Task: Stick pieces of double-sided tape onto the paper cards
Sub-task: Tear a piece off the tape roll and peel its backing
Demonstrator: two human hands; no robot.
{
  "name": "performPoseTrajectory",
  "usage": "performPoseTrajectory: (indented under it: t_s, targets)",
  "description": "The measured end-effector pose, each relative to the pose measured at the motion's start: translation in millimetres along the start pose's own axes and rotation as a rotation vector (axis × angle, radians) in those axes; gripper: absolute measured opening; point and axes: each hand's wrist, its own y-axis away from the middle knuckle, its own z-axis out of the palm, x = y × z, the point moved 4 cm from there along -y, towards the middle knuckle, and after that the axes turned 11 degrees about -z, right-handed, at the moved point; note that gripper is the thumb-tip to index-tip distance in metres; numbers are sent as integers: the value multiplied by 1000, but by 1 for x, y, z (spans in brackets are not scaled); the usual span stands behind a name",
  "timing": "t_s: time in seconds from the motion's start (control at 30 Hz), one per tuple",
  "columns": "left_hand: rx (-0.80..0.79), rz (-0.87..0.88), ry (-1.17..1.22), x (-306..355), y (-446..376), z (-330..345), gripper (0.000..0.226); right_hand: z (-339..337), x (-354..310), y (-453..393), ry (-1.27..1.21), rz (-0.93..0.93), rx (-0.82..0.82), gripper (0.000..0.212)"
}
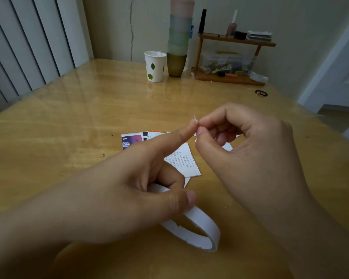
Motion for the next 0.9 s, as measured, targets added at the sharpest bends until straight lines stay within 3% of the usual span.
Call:
performPoseTrajectory:
  t_s: [0.9]
  targets:
    - [-27,-29,21,-1,-1,-2,81,1,0,0,1,9,-20,5]
